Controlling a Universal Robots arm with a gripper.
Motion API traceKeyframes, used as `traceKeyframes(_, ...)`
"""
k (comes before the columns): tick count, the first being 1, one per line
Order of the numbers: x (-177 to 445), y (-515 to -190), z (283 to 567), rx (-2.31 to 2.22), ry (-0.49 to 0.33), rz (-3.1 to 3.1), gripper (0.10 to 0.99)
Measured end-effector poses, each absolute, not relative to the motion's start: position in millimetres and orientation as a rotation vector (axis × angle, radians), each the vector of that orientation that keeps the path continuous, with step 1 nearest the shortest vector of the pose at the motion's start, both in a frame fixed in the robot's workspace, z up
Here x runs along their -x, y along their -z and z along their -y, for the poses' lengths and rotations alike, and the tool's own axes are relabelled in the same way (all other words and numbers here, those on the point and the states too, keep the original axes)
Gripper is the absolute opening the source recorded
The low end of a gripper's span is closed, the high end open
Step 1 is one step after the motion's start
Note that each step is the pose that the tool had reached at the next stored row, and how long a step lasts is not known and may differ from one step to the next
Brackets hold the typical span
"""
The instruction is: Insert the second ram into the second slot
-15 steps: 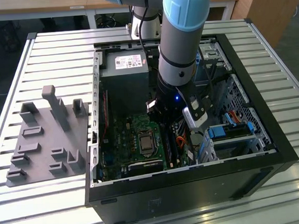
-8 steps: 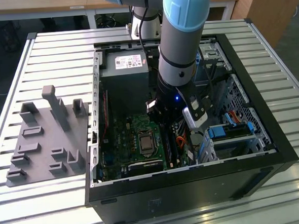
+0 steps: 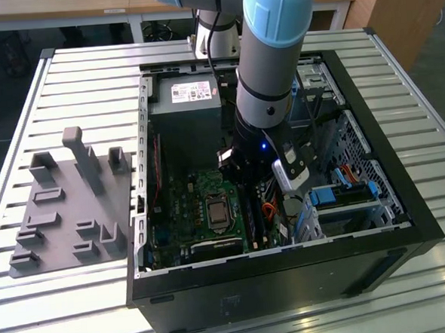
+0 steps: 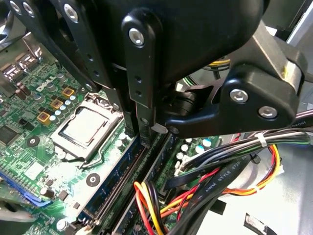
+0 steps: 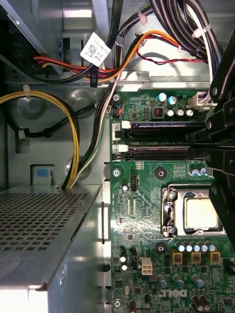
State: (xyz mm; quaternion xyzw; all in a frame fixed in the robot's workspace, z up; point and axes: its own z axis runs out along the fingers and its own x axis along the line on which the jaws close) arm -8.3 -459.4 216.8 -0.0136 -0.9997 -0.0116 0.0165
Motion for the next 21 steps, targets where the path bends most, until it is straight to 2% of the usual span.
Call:
traceKeyframes(15,7.8,-218.4,459.4,0.04,0.04,3.108,0.192)
traceKeyframes(17,7.8,-218.7,459.3,0.04,0.041,3.108,0.204)
traceKeyframes(18,7.8,-219.0,459.4,0.04,0.04,3.108,0.267)
traceKeyframes(21,7.6,-220.0,459.4,0.04,0.04,3.107,0.267)
